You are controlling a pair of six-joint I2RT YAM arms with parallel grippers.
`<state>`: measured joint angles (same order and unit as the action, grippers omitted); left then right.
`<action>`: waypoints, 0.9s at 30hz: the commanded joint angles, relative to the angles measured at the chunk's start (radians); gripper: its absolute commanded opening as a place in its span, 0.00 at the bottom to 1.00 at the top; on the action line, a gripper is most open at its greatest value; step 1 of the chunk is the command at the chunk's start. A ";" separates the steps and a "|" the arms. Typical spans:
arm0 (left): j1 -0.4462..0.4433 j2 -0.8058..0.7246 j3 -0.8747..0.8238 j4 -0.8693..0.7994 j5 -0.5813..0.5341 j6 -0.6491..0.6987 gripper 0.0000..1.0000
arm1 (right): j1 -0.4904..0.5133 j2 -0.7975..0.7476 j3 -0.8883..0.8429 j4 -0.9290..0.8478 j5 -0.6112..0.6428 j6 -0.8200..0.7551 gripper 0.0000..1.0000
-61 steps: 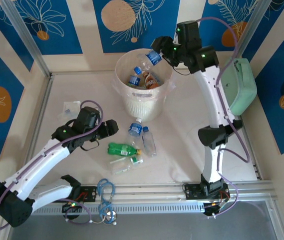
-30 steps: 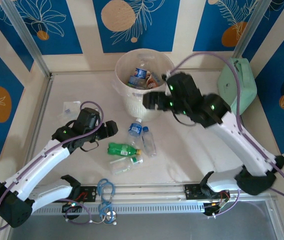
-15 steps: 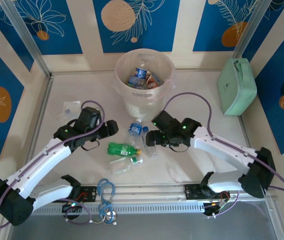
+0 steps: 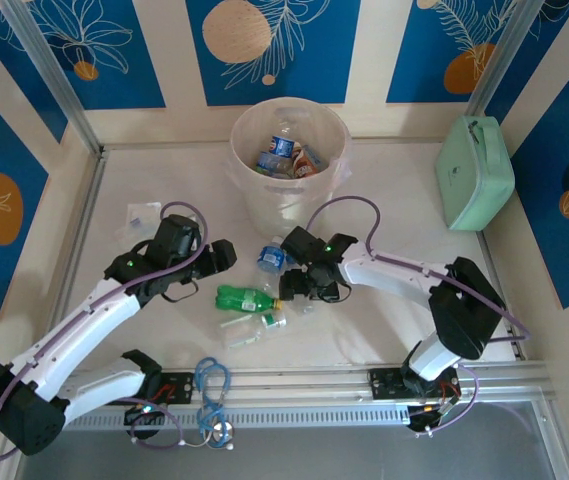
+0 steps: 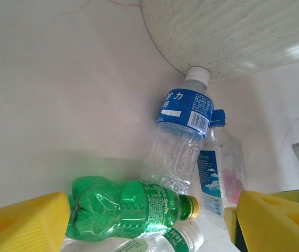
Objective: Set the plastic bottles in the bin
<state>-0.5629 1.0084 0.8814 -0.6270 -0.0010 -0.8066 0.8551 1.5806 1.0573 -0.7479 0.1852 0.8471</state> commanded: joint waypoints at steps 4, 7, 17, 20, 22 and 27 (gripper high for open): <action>0.018 -0.029 -0.018 0.025 0.033 -0.029 0.83 | -0.028 0.085 0.042 -0.049 -0.048 0.023 0.82; 0.022 -0.033 -0.017 0.029 0.042 -0.034 0.83 | -0.026 0.122 0.065 -0.061 -0.055 0.015 0.79; 0.029 -0.033 -0.023 0.038 0.054 -0.040 0.83 | -0.030 0.190 0.113 -0.097 -0.052 0.012 0.65; 0.031 -0.030 -0.018 0.039 0.058 -0.038 0.83 | -0.025 0.182 0.115 -0.113 -0.039 0.021 0.61; 0.031 -0.028 -0.013 0.040 0.061 -0.037 0.83 | -0.013 0.162 0.113 -0.120 -0.023 0.023 0.58; 0.031 -0.025 0.000 0.049 0.075 -0.033 0.83 | 0.031 0.070 0.098 -0.153 0.045 0.035 0.56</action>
<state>-0.5430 0.9886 0.8700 -0.6044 0.0494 -0.8330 0.8631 1.7298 1.1484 -0.8497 0.1879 0.8619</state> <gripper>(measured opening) 0.825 0.561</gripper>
